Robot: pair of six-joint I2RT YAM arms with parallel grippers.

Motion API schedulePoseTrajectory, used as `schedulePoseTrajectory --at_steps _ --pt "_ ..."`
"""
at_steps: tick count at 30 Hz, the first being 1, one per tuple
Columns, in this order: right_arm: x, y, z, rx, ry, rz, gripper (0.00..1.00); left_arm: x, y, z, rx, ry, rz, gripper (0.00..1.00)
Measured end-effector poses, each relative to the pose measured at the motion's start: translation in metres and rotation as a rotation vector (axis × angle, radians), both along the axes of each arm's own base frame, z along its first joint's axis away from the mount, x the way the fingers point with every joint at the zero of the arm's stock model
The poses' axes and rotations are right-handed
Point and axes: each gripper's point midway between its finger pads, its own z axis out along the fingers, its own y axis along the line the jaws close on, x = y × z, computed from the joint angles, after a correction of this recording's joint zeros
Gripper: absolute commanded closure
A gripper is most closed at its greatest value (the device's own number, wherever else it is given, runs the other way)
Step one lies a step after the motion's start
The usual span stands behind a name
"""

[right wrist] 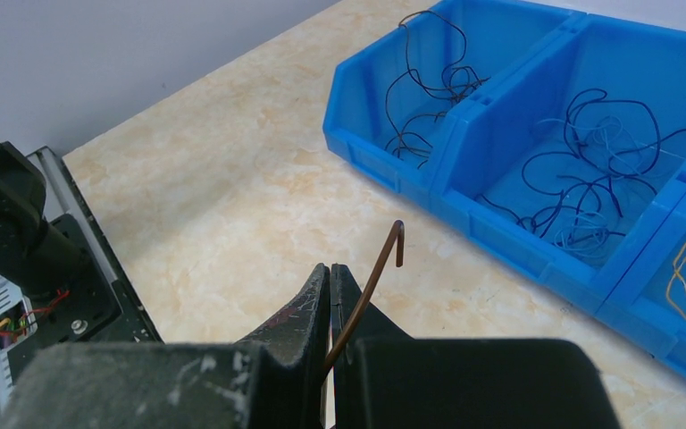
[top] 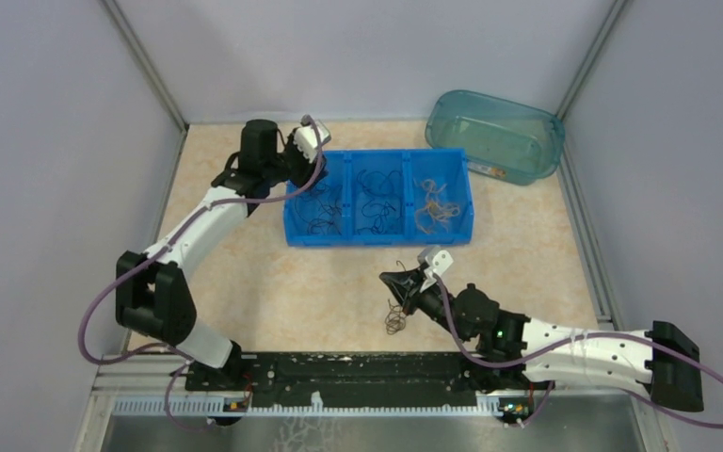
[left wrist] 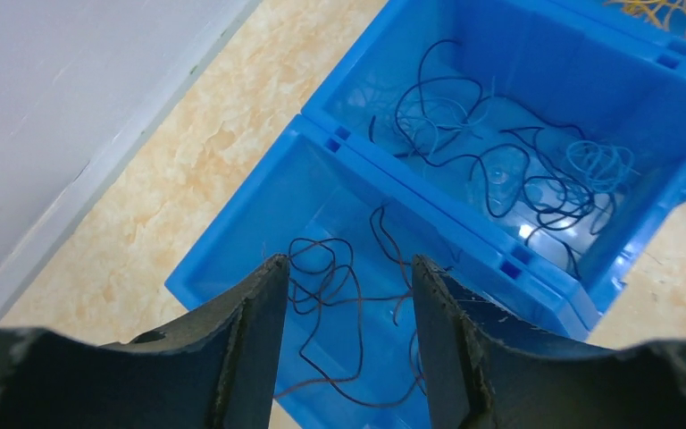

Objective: Untangle the cables

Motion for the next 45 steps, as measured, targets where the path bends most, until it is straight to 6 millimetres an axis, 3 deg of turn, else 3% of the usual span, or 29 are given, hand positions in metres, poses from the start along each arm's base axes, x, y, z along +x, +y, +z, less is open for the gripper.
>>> schedulePoseTrajectory --at_steps 3,7,10,15,19,24,29,31,34,35,36,37,38,39,40,45 --pt "0.0 0.002 0.0 -0.004 0.002 0.0 1.0 -0.016 0.003 0.013 -0.013 0.006 -0.01 0.25" --pt "0.003 0.01 0.004 -0.016 0.008 0.0 1.0 -0.051 0.0 0.029 -0.043 0.045 -0.106 0.2" --pt "0.007 0.022 0.018 -0.006 0.007 0.004 1.0 -0.096 -0.004 0.043 -0.078 0.057 -0.24 0.19" --pt "0.01 0.046 0.061 0.101 -0.006 0.03 1.0 -0.202 -0.006 0.043 -0.171 0.062 -0.489 0.18" --pt "0.008 0.066 0.105 0.214 -0.027 0.079 1.0 -0.243 -0.009 0.038 -0.222 0.066 -0.594 0.16" --pt "0.001 0.094 0.162 0.354 -0.056 0.17 1.0 -0.263 -0.019 0.037 -0.265 0.051 -0.656 0.17" --pt "-0.005 0.114 0.187 0.413 -0.068 0.242 1.0 -0.281 -0.036 0.049 -0.289 0.02 -0.744 0.25" --pt "-0.007 0.121 0.19 0.418 -0.068 0.267 1.0 -0.287 -0.039 0.054 -0.296 0.001 -0.766 0.4" --pt "-0.01 0.127 0.194 0.423 -0.073 0.293 1.0 -0.292 -0.04 0.06 -0.305 -0.013 -0.778 0.79" --pt "-0.011 0.128 0.195 0.423 -0.075 0.302 0.94 -0.292 -0.04 0.06 -0.306 -0.016 -0.776 0.89" --pt "-0.012 0.129 0.196 0.423 -0.077 0.309 0.82 -0.292 -0.04 0.061 -0.308 -0.016 -0.773 0.97" --pt "-0.014 0.13 0.197 0.425 -0.076 0.318 0.73 -0.292 -0.04 0.062 -0.31 -0.015 -0.768 0.99" --pt "-0.015 0.13 0.197 0.426 -0.077 0.325 0.54 -0.292 -0.04 0.062 -0.312 -0.01 -0.764 0.99" --pt "-0.016 0.131 0.197 0.426 -0.076 0.332 0.42 -0.291 -0.04 0.062 -0.315 -0.002 -0.757 0.99" --pt "-0.017 0.131 0.198 0.429 -0.073 0.339 0.34 -0.291 -0.04 0.062 -0.318 0.006 -0.75 0.99" --pt "-0.019 0.125 0.202 0.418 -0.087 0.349 0.24 -0.29 -0.039 0.065 -0.339 0.044 -0.711 0.99"
